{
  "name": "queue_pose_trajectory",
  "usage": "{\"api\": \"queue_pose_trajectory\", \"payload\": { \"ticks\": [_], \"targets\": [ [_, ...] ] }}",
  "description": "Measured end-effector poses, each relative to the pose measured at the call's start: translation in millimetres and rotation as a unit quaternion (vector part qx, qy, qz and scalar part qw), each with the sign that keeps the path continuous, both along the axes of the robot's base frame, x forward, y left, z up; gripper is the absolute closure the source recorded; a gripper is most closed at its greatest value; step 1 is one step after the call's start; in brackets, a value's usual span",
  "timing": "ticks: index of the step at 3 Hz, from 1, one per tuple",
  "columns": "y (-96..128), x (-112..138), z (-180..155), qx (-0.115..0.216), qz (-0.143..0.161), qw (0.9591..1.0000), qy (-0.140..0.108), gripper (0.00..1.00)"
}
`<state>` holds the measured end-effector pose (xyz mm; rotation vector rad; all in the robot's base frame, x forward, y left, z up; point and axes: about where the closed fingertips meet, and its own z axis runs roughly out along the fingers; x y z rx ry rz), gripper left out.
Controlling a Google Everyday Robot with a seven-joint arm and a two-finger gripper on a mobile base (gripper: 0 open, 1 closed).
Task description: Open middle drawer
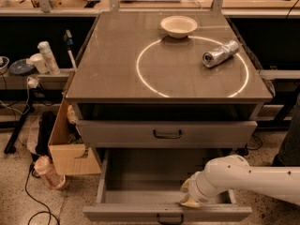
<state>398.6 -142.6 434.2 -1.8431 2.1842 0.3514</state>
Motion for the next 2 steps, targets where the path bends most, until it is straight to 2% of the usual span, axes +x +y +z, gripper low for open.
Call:
{"api": "queue_pose_trajectory", "payload": {
  "ticks": [1, 2],
  "targets": [
    [0.0, 0.0, 0.0, 0.0, 0.0, 1.0, 0.0, 0.0],
    [0.0, -0.1, -0.1, 0.0, 0.0, 1.0, 0.0, 0.0]
  ]
}}
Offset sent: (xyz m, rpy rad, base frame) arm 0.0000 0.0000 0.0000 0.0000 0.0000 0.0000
